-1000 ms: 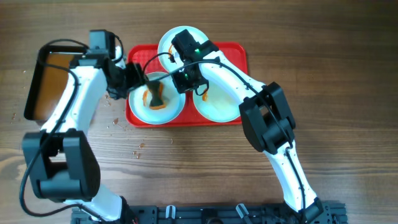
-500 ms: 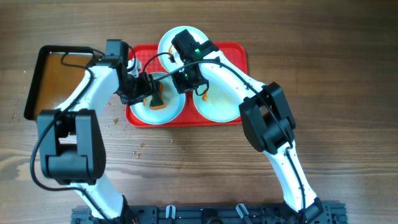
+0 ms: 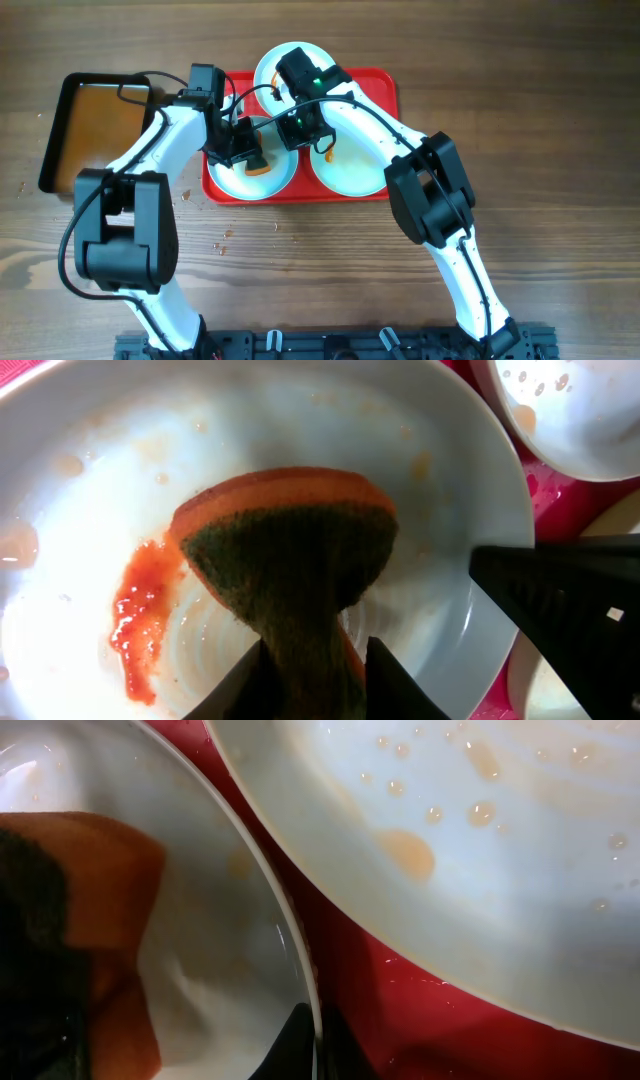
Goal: Clean dirty plates on tray and stack at the side
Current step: 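Scrub the left plate with the sponge in the left gripper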
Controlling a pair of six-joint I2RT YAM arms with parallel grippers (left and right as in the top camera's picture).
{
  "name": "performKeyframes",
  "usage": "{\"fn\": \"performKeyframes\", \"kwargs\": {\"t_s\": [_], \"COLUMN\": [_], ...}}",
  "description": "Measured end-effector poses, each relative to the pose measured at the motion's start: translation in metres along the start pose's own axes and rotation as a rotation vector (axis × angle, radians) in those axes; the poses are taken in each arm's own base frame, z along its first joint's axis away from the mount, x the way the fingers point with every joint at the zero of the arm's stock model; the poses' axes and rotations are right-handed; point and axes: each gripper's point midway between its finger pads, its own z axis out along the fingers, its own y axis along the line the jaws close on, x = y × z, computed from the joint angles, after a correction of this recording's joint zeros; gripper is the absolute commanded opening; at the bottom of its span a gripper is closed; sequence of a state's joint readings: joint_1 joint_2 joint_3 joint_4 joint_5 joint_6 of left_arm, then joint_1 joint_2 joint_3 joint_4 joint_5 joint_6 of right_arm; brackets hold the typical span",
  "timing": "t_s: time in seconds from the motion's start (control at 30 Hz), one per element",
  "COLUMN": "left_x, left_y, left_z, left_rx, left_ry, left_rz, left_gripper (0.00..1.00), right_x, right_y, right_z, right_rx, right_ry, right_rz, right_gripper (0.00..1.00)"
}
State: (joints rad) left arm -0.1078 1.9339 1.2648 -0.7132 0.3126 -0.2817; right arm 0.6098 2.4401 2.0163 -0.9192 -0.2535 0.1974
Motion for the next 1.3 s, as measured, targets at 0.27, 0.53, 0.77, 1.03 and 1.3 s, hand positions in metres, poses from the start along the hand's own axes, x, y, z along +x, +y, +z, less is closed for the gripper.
{"fn": "performKeyframes", "kwargs": {"t_s": [0.27, 0.53, 0.77, 1.03, 1.3], "left_x": [-0.004, -0.005, -0.006, -0.006, -0.006], "left_y": [0.005, 0.006, 0.003, 0.003, 0.004], "left_z": [0.012, 0.014, 0.010, 0.009, 0.009], "left_rx": [-0.013, -0.016, -0.008, -0.009, -0.012], "left_ry": [-0.003, -0.004, -0.014, -0.013, -0.013], "left_rz": [0.011, 0.007, 0.011, 0.010, 0.011], "left_gripper": [0.15, 0.04, 0.47, 0.17, 0.08], "right_x": [0.000, 0.001, 0.001, 0.001, 0.002], "right_y": [0.000, 0.000, 0.000, 0.000, 0.000], "right_z": [0.000, 0.000, 0.000, 0.000, 0.000], "right_rx": [0.000, 0.000, 0.001, 0.001, 0.001], "right_ry": [0.000, 0.002, 0.003, 0.006, 0.006], "right_rz": [0.000, 0.001, 0.000, 0.001, 0.001], "right_gripper": [0.05, 0.06, 0.07, 0.08, 0.08]}}
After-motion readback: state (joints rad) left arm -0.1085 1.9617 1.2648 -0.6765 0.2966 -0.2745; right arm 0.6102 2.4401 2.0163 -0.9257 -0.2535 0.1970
